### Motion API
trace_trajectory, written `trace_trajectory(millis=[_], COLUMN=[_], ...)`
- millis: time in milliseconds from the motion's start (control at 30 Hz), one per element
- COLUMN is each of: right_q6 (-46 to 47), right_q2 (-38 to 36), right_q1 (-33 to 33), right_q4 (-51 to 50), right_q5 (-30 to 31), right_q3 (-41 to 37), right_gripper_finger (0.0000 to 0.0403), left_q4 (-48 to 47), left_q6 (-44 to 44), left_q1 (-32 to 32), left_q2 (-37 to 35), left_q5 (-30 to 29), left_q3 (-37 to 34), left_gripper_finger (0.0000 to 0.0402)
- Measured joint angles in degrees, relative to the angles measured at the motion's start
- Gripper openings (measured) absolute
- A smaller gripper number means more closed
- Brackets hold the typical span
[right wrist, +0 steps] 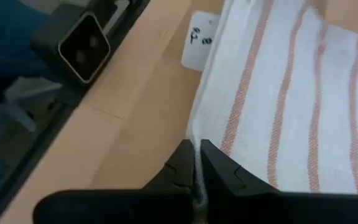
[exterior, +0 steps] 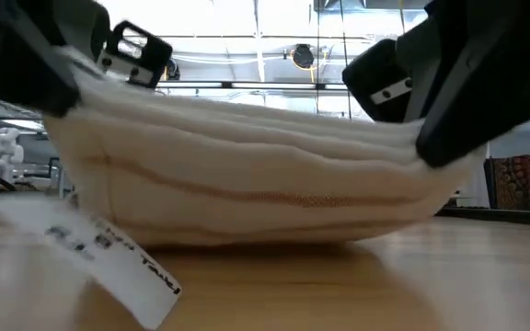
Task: Roll towel
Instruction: Roll the white towel
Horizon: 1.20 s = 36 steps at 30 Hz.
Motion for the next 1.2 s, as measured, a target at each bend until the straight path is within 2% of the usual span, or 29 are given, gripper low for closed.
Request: trace_trajectory(millis=[133, 367, 500, 633, 733, 867, 967, 1067, 1200], right_q6=[2.7, 8.7, 11.2, 12.0, 13.0, 12.2, 10.6, 6.4, -0.1], right_q2=[-0.6, -0.6, -0.6, -0.6, -0.6, -0.6, -0.6, -0.6, -0.6], right_q1=[-1.3, -7.8, -12.3, -15.1, -15.8, -15.9, -15.9, -15.3, -13.9], right_q4=[0.0, -0.5, -0.6, -0.6, -0.4, 0.0, -0.4, -0.5, -0.6], right_q5=[-0.7, -9.5, -16.4, -23.3, -25.8, -25.0, -22.2, -18.7, -11.9], right_q3=[0.0, 0.0, 0.0, 0.0, 0.0, 0.0, 0.0, 0.0, 0.0], right_gripper_finger=[0.0003, 0.0004, 0.0004, 0.0004, 0.0004, 0.0005, 0.0015, 0.0045, 0.0110], left_q4=[0.4, 1.1, 7.0, 15.4, 19.9, 19.1, 19.4, 20.7, 23.0], left_q6=[-1.9, -6.2, -7.9, -9.5, -10.1, -11.9, -13.8, -16.3, -18.4], left_q1=[0.6, 2.1, 3.4, 4.0, 3.9, 3.8, 4.4, 5.3, 6.0], left_q2=[0.0, 0.0, 0.0, 0.0, 0.0, 0.0, 0.0, 0.0, 0.0], left_q5=[0.7, -0.9, -1.0, 1.7, 3.9, 4.5, 4.5, 4.5, 4.4], left_q3=[-0.7, -5.9, -9.7, -12.0, -12.1, -12.4, -13.9, -15.1, -15.4], left_gripper_finger=[0.0018, 0.0018, 0.0018, 0.0017, 0.0017, 0.0017, 0.0017, 0.0017, 0.0017])
